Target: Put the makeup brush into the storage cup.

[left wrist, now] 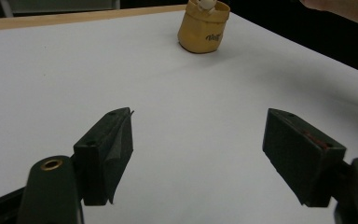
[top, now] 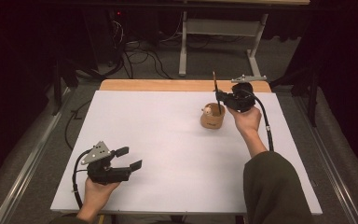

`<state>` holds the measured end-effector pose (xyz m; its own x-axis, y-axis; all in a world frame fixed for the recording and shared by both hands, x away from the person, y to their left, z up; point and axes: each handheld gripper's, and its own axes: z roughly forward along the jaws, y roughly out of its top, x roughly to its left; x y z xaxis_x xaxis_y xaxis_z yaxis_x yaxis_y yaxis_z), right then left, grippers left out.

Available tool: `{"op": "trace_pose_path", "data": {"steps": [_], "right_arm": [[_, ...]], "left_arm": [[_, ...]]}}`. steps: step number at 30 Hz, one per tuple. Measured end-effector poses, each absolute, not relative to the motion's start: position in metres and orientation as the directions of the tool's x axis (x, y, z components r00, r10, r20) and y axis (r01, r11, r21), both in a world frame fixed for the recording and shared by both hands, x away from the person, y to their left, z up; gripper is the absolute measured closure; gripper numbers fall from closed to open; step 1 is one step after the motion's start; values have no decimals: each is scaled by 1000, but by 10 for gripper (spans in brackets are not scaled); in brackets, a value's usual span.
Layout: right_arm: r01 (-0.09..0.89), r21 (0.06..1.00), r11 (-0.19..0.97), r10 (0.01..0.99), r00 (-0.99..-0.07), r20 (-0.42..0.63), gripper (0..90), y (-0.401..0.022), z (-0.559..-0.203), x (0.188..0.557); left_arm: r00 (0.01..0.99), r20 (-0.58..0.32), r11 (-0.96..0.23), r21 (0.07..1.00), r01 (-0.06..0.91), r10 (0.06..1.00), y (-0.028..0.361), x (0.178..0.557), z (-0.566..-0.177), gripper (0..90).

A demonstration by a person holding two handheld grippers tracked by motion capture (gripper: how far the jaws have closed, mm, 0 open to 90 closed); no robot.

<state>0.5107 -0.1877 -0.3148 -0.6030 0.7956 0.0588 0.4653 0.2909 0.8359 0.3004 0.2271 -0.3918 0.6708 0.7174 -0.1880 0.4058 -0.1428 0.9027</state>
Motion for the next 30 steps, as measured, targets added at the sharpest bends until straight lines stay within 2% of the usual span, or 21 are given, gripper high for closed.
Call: {"op": "trace_pose_path", "data": {"steps": [30], "right_arm": [[501, 805, 317, 808, -587, 47, 853, -181, -337, 520]], "left_arm": [[671, -189, -140, 904, 404, 717, 228, 300, -391, 250]]}}
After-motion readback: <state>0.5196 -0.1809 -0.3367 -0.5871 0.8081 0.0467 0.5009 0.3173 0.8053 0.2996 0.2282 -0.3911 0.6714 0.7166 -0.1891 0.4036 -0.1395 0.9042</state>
